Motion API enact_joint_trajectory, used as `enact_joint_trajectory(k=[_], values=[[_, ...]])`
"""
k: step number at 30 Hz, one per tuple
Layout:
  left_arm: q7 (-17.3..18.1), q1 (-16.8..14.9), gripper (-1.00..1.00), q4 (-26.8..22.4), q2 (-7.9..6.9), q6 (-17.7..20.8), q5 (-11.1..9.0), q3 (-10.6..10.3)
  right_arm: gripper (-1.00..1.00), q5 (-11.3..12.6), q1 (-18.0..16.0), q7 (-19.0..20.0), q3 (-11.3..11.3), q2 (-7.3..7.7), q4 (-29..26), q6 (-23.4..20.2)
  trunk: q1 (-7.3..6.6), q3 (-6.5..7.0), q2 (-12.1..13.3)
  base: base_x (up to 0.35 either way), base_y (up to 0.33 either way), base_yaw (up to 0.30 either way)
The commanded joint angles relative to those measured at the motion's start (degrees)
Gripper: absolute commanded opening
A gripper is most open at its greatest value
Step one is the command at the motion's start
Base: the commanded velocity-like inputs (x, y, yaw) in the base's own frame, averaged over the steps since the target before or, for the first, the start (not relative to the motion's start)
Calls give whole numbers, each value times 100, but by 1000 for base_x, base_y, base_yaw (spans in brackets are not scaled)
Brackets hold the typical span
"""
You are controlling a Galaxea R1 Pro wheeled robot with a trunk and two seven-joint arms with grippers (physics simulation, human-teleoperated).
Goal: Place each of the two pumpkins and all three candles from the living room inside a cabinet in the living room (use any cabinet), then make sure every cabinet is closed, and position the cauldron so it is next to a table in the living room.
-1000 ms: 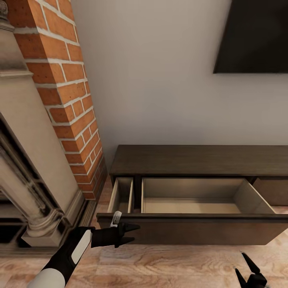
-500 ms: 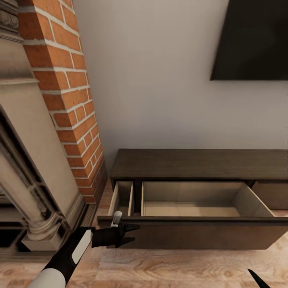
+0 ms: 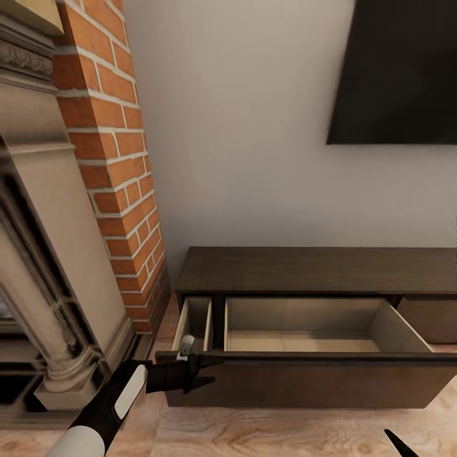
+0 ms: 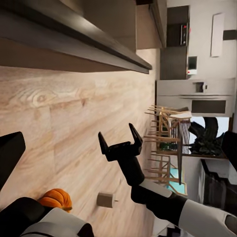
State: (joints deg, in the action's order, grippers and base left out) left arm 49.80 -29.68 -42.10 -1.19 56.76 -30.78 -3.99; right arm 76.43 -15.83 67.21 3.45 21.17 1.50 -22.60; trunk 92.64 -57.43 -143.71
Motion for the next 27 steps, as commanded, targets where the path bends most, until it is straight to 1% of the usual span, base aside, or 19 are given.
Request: enact_joint_trajectory(k=[1, 4, 5, 9, 27], values=[[12, -3, 100, 0, -4, 19, -7, -14, 100, -14, -7, 27, 23, 7, 20, -3, -4, 18, -1, 0, 0, 0], [10, -3, 100, 0, -1, 19, -7, -18, 100, -14, -7, 28, 18, 15, 24, 36, -11, 84, 3, 0, 0, 0], [12, -3, 100, 0, 4, 19, -7, -78, 100, -19, -7, 24, 10, 2, 20, 50, -14, 106, 5, 0, 0, 0], [11, -3, 100, 0, 12, 19, -7, -106, 100, -22, -7, 17, 7, 13, 24, 60, -24, 195, 10, 0, 0, 0], [12, -3, 100, 0, 14, 19, -7, -119, 100, -23, -7, 17, 7, 30, 34, 63, -71, 594, 34, 0, 0, 0]])
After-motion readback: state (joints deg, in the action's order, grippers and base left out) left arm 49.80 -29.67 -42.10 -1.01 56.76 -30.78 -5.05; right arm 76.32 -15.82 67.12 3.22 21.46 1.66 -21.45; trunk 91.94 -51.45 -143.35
